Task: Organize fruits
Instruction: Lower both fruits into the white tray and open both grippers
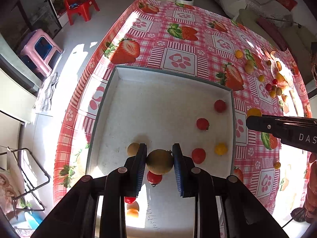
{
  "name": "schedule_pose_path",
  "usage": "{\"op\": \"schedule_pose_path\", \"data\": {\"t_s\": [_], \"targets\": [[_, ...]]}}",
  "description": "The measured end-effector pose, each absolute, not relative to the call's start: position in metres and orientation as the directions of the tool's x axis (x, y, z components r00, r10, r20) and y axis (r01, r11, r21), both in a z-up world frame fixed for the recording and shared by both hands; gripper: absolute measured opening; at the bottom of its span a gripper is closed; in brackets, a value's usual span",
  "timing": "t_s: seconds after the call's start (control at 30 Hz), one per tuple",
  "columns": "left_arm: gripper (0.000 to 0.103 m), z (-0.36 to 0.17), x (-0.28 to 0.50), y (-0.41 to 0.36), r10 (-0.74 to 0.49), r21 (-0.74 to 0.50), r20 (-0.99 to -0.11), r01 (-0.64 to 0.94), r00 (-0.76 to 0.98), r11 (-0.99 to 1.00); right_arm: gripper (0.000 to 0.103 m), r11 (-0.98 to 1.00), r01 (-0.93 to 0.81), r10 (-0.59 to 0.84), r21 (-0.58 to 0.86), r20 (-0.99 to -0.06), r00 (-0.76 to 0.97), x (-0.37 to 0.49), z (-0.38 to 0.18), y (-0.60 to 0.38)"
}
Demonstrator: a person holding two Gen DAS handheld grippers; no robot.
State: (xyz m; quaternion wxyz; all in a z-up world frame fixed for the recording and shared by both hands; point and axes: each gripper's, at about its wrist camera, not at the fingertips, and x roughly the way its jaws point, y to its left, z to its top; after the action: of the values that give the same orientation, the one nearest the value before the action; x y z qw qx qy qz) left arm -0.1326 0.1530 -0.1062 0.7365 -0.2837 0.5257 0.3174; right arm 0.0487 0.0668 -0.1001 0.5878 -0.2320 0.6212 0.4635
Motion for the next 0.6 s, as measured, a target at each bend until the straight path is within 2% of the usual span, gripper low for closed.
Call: {"op": "schedule_pose_path", "data": {"t_s": [0.27, 0.6], "targets": [[0.028, -0.13, -0.122, 0.194, 0.187, -0.05, -0.961, -0.791, 0.205, 0.61, 0.026, 0.423, -0.845, 0.228, 0.326, -0.941, -0.249, 0.022, -0.118, 0.12], [0.028, -0.154, -0.119, 0.204, 0.151, -0.045, -0.973, -0.784, 0.175, 0.619, 0.028, 0.421, -0.86, 0.151, 0.289, -0.957, -0.248, 0.012, -0.154, 0.152]]}}
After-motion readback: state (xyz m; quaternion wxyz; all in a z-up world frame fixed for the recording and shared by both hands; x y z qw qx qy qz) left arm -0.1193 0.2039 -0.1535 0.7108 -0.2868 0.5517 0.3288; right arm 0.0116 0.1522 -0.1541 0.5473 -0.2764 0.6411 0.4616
